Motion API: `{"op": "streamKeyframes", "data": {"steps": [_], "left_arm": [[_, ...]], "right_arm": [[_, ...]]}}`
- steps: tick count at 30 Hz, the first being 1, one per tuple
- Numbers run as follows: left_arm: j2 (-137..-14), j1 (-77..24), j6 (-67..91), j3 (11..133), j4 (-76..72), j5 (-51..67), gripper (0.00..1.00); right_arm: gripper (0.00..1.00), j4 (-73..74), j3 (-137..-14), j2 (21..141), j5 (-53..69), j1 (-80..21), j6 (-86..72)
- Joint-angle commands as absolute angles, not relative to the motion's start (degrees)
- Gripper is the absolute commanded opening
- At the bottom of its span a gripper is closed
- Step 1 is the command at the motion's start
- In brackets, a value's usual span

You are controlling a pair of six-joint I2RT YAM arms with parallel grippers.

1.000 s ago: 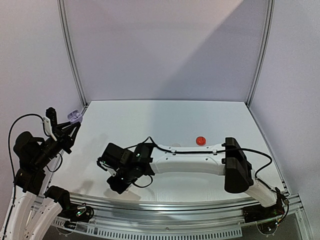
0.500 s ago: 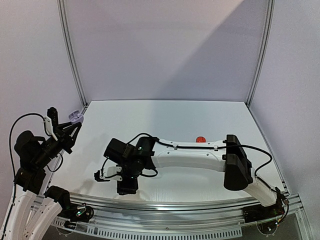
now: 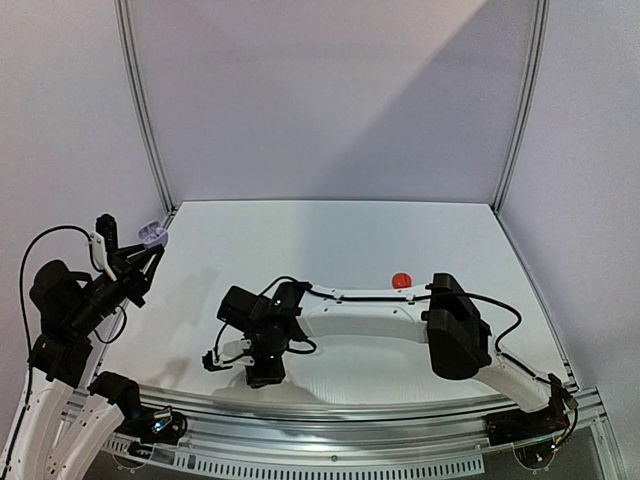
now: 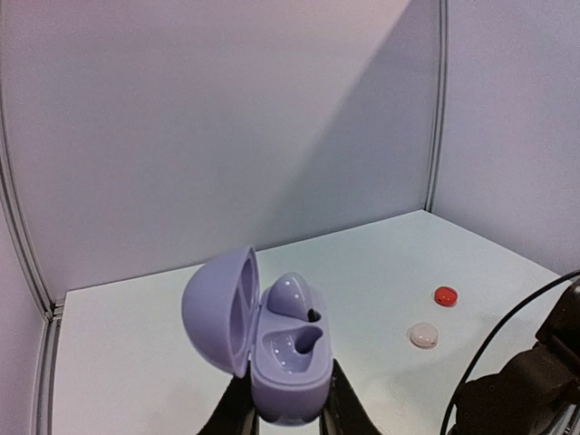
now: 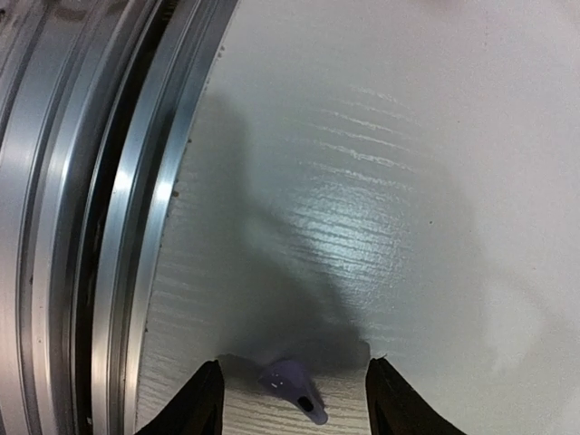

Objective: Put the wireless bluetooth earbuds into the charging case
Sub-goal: Pick up the left earbud from the corner of the board.

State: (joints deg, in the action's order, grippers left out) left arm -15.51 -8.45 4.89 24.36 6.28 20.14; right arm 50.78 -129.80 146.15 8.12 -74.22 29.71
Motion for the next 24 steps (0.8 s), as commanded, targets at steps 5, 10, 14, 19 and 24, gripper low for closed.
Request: {"op": "streamKeyframes", "data": {"steps": [5,10,14,19,24], "left_arm": [[-15.8,-7.8,4.3,23.3,6.2,19.8,0.0],[-15.7,-7.8,4.3,23.2,6.2,19.9,0.0],[-15.7,-7.8,4.3,23.3,6.2,19.7,0.0],[-15.5,-7.8,4.2,23.3,6.3,19.6,0.0],[-15.1,-7.8,4.1,23.5,6.4,19.3,0.0]], "right_arm": [[0.41,50.1,-130.4,148.6,9.7,-74.2,27.4],[0.33,51.3,-130.1,148.2,9.1,-74.1,27.7],[0.24,51.7,-130.1,147.8,8.9,-74.1,27.7],[0.15,49.4,-129.9,147.1,9.6,-74.2,25.1],[0.11,42.9,-125.9,143.1,10.0,-74.2,19.4]]}}
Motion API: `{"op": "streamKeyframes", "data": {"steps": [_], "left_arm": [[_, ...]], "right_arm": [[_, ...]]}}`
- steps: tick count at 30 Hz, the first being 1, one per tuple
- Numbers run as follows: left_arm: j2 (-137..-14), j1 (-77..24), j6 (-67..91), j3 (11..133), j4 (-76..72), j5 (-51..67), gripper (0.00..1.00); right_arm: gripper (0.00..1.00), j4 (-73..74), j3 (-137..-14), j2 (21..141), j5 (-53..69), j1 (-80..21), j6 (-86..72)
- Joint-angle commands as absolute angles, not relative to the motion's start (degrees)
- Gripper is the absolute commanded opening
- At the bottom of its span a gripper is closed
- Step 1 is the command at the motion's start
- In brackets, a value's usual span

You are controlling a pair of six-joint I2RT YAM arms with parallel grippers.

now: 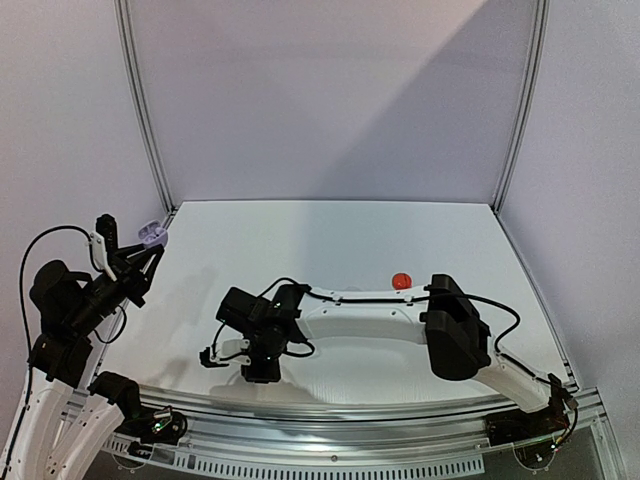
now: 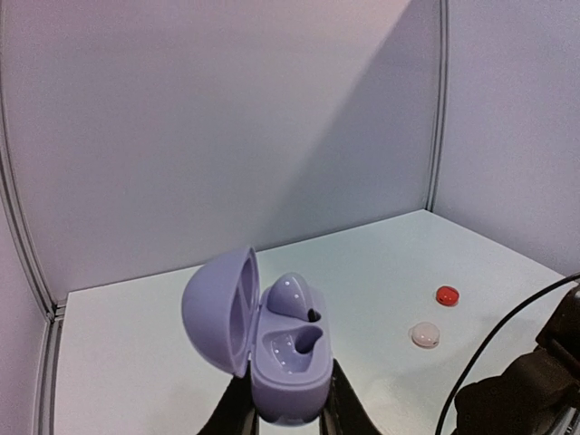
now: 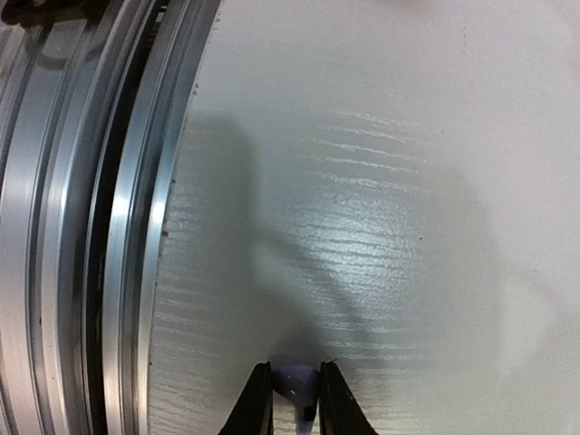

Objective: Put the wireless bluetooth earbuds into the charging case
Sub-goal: Pick up the left earbud from the corner of the board, then insert the left earbud into the left side groove of the charging case.

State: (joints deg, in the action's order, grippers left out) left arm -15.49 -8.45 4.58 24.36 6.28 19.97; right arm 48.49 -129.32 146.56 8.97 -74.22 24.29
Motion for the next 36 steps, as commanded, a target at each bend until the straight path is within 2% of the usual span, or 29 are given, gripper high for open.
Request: {"op": "streamKeyframes", "data": {"steps": [1,9,13,17,24,36], "left_arm": [[-15.1,-7.8,4.2,23.5,6.4,19.4,0.0],[-15.6,-7.8,3.2,24.3,6.0,21.2,0.0],[-16.5,-7.8,1.2,24.9,4.0,26.7,0.0],[-17.3,-7.8,0.1,24.8,-2.1,38.0,0.0],[-19.1,-7.9,-1.6,26.7,-5.0,51.0,0.0],[-19.9,-8.0,2.1,29.5,-5.2,52.8,0.0]], "right_arm": [[0.1,40.9,-124.5,142.1,10.0,-74.1,18.0],[0.09,29.5,-120.7,129.9,7.7,-72.6,7.9],[0.08,18.6,-117.5,120.9,6.1,-72.7,6.0],[0.05,7.1,-116.9,115.6,4.8,-73.3,4.5],[0.04,0.6,-126.0,119.4,7.0,-75.7,6.6],[0.03,-1.3,-129.1,124.6,10.6,-76.7,5.4]]}}
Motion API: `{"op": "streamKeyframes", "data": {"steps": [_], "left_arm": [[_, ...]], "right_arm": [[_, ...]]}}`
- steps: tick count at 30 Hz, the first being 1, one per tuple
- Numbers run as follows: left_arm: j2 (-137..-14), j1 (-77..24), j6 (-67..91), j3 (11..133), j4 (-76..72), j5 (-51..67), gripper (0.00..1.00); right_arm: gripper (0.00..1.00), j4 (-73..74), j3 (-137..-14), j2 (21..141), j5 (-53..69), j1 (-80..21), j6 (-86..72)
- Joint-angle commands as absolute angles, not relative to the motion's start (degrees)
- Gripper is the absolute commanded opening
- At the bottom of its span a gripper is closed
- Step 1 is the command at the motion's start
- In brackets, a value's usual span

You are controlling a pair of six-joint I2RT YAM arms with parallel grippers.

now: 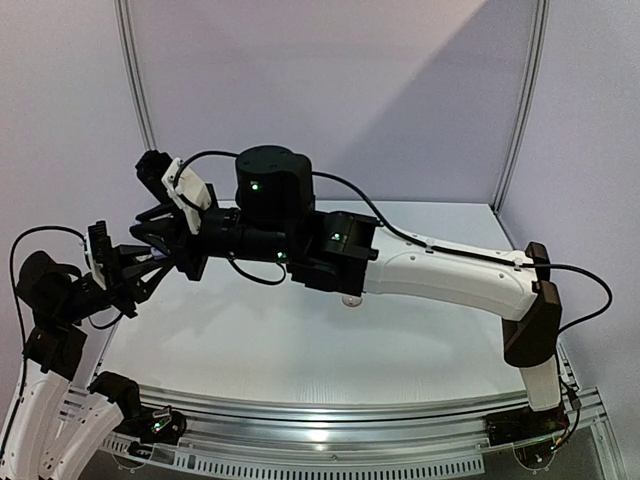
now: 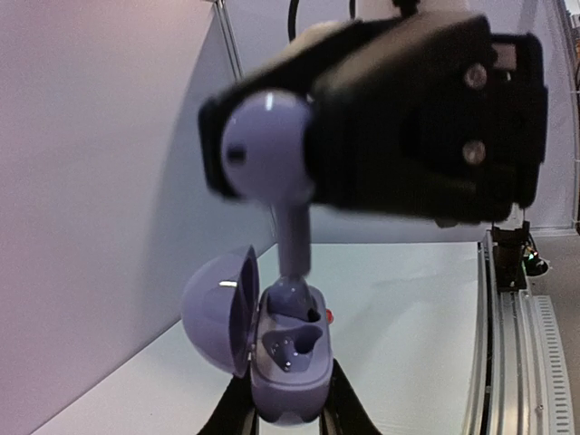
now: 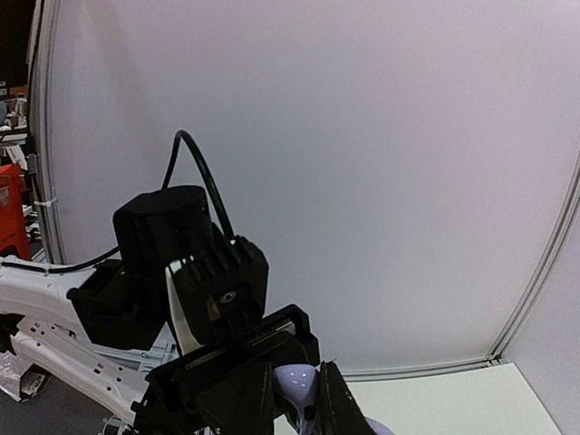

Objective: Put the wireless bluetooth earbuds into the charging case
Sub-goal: Insert the left earbud into the left side groove of the charging case.

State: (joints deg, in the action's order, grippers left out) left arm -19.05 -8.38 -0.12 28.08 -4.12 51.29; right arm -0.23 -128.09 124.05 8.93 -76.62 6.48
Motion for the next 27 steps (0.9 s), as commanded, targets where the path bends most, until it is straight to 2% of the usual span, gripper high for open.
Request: {"op": "streamKeyframes", "data": {"steps": [1,27], "left_arm": [[-19.9,-8.0,2.3,29.7,-5.0,52.6,0.0],[-19.8,-8.0,1.4,29.6,-3.5,50.5,0.0]], "right_arm": [[0.03,-1.0,-129.0,124.7,10.5,-76.7,5.3],[0.0,5.4,-123.0,119.7,3.1,-77.2,7.8]]}}
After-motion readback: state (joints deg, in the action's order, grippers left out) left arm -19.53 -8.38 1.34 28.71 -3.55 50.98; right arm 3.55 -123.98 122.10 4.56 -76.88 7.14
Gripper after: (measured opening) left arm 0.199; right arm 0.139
